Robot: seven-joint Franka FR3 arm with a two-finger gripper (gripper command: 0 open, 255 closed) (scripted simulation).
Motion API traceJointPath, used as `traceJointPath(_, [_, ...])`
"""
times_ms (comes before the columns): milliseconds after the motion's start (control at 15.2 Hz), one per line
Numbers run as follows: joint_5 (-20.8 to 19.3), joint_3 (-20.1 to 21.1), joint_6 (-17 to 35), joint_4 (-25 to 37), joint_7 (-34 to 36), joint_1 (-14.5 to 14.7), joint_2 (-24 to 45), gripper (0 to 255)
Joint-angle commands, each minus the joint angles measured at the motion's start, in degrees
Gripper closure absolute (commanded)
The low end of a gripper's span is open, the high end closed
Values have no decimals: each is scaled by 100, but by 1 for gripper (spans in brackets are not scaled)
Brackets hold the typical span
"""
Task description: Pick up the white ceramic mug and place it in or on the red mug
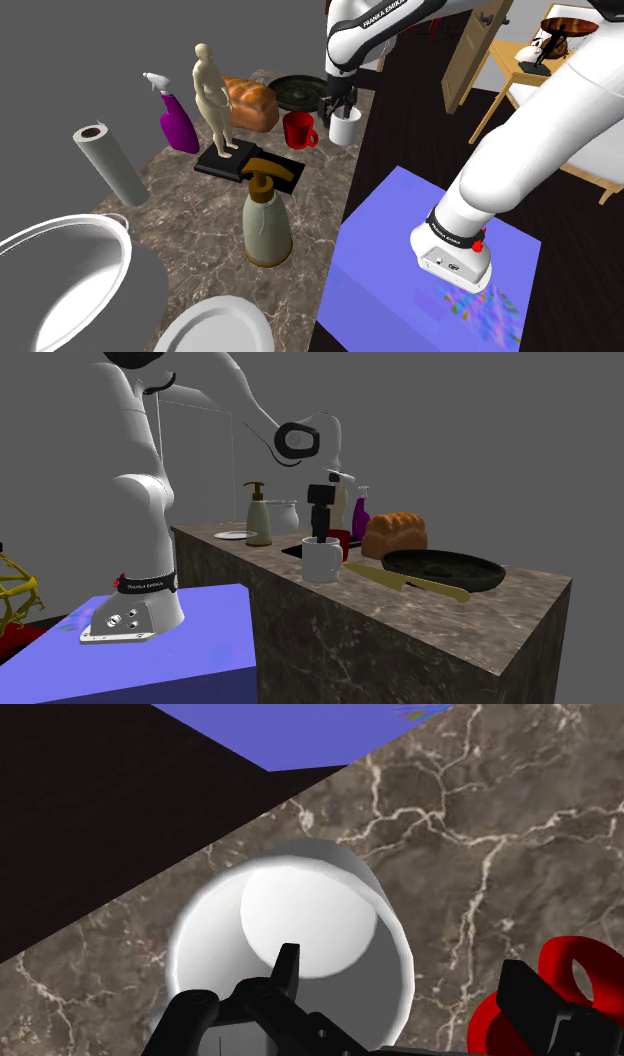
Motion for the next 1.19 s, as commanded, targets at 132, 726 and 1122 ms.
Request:
traceJointPath(132, [6,-7,234,-107,-7,-2,123,0])
traceJointPath(726, [6,-8,233,-106,-8,-2,123,255])
traceJointPath(1122, [6,-8,233,-107,-8,-2,122,255])
